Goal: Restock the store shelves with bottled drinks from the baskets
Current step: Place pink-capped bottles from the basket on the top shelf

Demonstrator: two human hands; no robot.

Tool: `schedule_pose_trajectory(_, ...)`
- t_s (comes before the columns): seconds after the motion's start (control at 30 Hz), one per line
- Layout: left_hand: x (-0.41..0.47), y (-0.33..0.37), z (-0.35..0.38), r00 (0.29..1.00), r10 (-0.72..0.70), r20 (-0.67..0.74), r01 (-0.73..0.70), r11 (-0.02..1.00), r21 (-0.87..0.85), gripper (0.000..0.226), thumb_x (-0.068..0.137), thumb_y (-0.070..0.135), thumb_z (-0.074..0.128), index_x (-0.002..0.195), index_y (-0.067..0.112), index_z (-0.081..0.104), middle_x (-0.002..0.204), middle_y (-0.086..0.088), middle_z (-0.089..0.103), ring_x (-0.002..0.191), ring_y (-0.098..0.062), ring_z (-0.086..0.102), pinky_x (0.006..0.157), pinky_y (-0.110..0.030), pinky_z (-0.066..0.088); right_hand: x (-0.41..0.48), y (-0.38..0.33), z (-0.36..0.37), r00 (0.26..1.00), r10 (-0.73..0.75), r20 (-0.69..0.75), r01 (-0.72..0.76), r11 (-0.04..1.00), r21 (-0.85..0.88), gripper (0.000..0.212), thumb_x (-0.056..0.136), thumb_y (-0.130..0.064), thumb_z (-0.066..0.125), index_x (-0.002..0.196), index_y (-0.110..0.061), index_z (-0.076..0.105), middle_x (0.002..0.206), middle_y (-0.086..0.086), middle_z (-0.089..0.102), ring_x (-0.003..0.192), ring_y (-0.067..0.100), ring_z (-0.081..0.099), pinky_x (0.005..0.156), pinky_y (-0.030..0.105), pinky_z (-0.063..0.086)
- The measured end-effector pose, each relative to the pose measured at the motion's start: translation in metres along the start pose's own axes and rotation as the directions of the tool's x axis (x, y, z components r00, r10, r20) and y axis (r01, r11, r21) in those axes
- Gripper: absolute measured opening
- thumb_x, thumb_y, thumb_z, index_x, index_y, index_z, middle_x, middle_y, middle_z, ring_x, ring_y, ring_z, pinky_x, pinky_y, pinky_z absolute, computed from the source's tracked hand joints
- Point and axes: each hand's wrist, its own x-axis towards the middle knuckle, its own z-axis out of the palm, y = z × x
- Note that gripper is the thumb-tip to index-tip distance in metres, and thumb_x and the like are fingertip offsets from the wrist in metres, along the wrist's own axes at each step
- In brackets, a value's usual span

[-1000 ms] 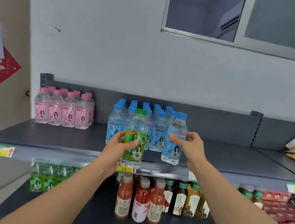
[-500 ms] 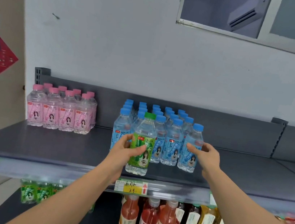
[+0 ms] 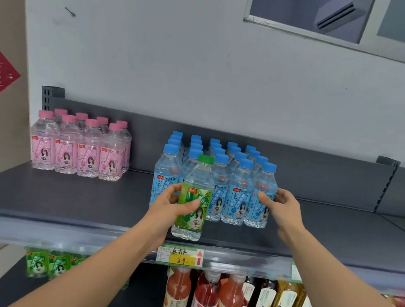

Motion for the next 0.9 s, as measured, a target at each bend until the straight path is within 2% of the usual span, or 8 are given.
schedule_pose_trajectory(0.1,-0.001,0.0,0.001,1.0,-0.005,-0.005,0.005,1.0,0.013,0.058,0.078,0.015,0.076,0.129,0.021,0.05,0.127,0.001,0.056,0.115,-0.011,0.052,0.108,-0.035,0.031,0.001,0.003,-0.003,0.999,0.028,0.02,-0.027,0.999,-0.024,0.044,0.084,-0.002,0.069,0.126,-0.004,0.054,0.119,0.007,0.064,0.094,0.015,0.063,0.07,0.025,0.05)
schedule_pose_trajectory(0.23,-0.002,0.001,0.004,1.0,-0.014,0.007,0.014,1.0,0.003,0.057,0.077,0.015,0.076,0.128,0.021,0.051,0.124,0.0,0.058,0.114,-0.016,0.054,0.111,-0.04,0.031,0.0,0.003,-0.006,0.997,0.057,0.052,-0.052,0.995,-0.083,0.047,0.087,0.008,0.06,0.131,-0.009,0.052,0.124,0.008,0.063,0.104,0.019,0.06,0.08,0.032,0.051)
schedule_pose_trajectory(0.4,-0.002,0.001,0.003,0.999,-0.027,0.022,0.027,1.0,0.003,0.046,0.079,0.011,0.074,0.12,0.021,0.055,0.118,-0.002,0.063,0.108,-0.016,0.06,0.107,-0.038,0.036,-0.006,0.0,-0.003,0.997,0.055,0.05,-0.046,0.986,-0.161,0.053,0.09,0.009,0.056,0.137,-0.012,0.046,0.123,0.006,0.06,0.104,0.017,0.057,0.077,0.032,0.05)
schedule_pose_trajectory(0.53,-0.001,-0.001,-0.001,0.999,-0.031,0.027,0.031,1.0,0.004,0.046,0.078,0.009,0.074,0.119,0.019,0.057,0.112,-0.003,0.067,0.108,-0.021,0.062,0.109,-0.046,0.037,-0.012,0.005,0.007,0.997,0.012,-0.08,-0.033,0.964,-0.264,0.054,0.086,0.001,0.065,0.134,-0.012,0.043,0.123,0.007,0.059,0.108,0.023,0.06,0.089,0.042,0.054)
schedule_pose_trajectory(0.63,-0.004,0.0,-0.002,0.999,-0.027,0.027,0.027,1.0,0.0,0.045,0.077,0.006,0.074,0.117,0.019,0.057,0.11,-0.003,0.068,0.108,-0.022,0.062,0.109,-0.047,0.037,-0.021,0.006,0.014,0.974,-0.083,-0.212,0.007,0.941,-0.338,0.045,0.082,-0.009,0.072,0.12,-0.014,0.049,0.111,0.006,0.061,0.097,0.021,0.063,0.084,0.045,0.056)
schedule_pose_trajectory(0.7,-0.007,0.002,-0.002,1.0,-0.019,0.024,0.02,1.0,-0.004,0.046,0.077,0.005,0.074,0.118,0.019,0.057,0.11,-0.003,0.067,0.108,-0.023,0.062,0.108,-0.047,0.039,-0.034,0.003,0.019,0.963,-0.139,-0.229,0.052,0.935,-0.351,0.04,0.082,-0.018,0.073,0.116,-0.016,0.052,0.102,0.002,0.06,0.092,0.019,0.062,0.082,0.041,0.055)
schedule_pose_trajectory(0.77,-0.015,0.004,0.0,1.0,-0.011,0.021,0.011,1.0,0.005,0.049,0.077,0.005,0.075,0.12,0.019,0.056,0.113,-0.004,0.067,0.108,-0.024,0.062,0.107,-0.047,0.04,-0.052,-0.003,0.027,0.974,-0.17,-0.151,0.112,0.936,-0.334,0.031,0.083,-0.026,0.073,0.109,-0.016,0.059,0.093,-0.002,0.061,0.086,0.014,0.06,0.08,0.034,0.052)
schedule_pose_trajectory(0.9,-0.041,0.007,0.002,1.0,0.023,0.001,-0.023,1.0,0.007,0.05,0.076,0.005,0.076,0.119,0.018,0.056,0.115,-0.007,0.067,0.109,-0.025,0.063,0.102,-0.044,0.045,-0.098,-0.019,0.043,0.969,-0.103,0.223,0.136,0.981,-0.138,0.033,0.084,-0.04,0.07,0.108,-0.017,0.066,0.102,0.0,0.068,0.094,0.014,0.064,0.082,0.032,0.054)
